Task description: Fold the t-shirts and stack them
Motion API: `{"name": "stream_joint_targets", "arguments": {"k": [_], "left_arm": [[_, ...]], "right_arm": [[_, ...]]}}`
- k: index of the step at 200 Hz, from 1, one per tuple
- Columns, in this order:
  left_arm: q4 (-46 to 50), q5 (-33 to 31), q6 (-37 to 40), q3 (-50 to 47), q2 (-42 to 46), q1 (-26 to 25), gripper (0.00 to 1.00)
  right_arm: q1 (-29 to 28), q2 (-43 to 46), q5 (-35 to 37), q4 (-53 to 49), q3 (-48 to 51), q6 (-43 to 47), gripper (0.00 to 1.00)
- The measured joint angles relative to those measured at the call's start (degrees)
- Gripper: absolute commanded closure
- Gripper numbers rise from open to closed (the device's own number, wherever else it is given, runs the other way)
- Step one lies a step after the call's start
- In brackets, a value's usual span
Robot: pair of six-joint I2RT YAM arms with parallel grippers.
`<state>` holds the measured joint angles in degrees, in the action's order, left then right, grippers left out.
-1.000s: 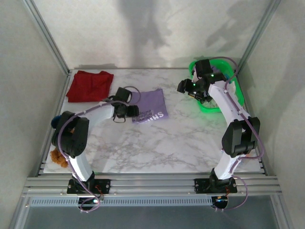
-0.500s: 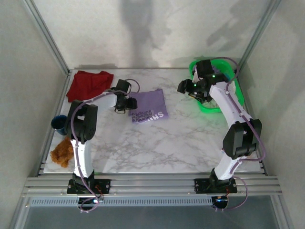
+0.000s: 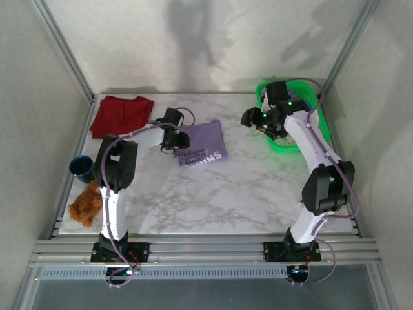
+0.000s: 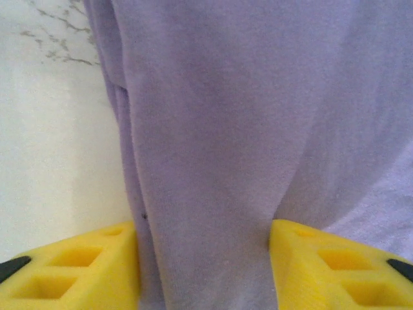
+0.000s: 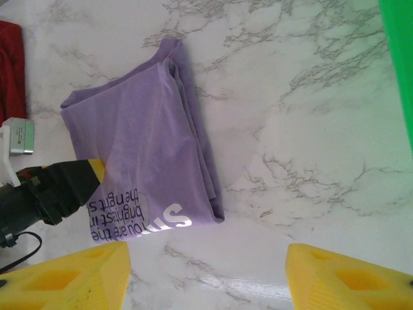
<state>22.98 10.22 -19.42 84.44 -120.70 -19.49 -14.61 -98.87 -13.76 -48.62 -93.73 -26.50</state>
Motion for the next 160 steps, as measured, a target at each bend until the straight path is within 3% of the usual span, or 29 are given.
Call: {"name": "stream_joint_targets", "arguments": {"k": [55, 96, 160], "left_arm": [[2.8, -7.3, -0.1, 6.0, -4.0, -3.4, 0.74], [-0.8, -8.8, 0.3, 5.6, -4.1, -5.5, 1.0], [4.9, -8.5, 6.2, 8.7, -3.9, -1.7, 1.0]], "right_arm": [[0.5, 0.0, -0.6, 0.0, 0.2, 0.3, 0.36], [1.1, 0.3, -1.3, 0.0, 0.5, 0.4, 0.36], [1.6, 2.8, -1.6, 0.0, 2.1, 1.1, 0.36]]}}
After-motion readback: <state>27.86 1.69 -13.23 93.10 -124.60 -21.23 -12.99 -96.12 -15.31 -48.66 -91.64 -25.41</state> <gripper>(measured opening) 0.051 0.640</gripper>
